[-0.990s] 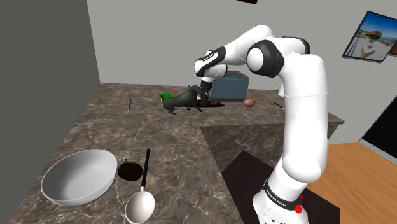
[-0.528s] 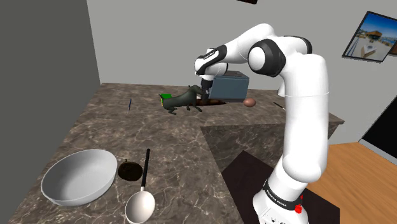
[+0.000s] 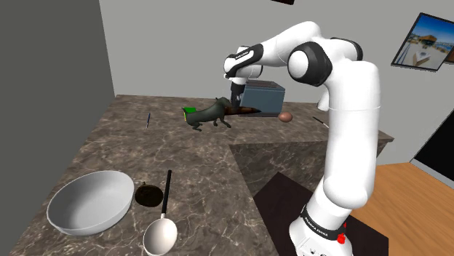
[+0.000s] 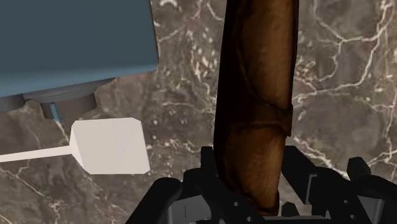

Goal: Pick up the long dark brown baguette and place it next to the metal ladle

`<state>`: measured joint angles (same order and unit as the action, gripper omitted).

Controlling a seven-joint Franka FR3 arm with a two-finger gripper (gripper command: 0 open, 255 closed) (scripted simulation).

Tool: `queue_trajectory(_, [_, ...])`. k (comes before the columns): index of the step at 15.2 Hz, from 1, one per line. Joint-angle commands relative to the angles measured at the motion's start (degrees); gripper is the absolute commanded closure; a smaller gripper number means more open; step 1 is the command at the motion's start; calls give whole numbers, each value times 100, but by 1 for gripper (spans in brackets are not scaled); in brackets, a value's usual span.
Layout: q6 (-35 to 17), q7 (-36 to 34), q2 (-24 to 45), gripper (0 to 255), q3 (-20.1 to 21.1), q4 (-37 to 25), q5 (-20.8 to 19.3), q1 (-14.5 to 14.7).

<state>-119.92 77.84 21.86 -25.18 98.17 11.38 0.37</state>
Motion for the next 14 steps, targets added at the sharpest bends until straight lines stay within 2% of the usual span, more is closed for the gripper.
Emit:
queue_trajectory(1, [133,-28,-75,255,-18,-66,-42,13])
queue_trajectory(12, [866,-128,-296,255,-77,-603,-180,24])
queue_trajectory(14, [668,-347,-755,255,-81,5,-384,256])
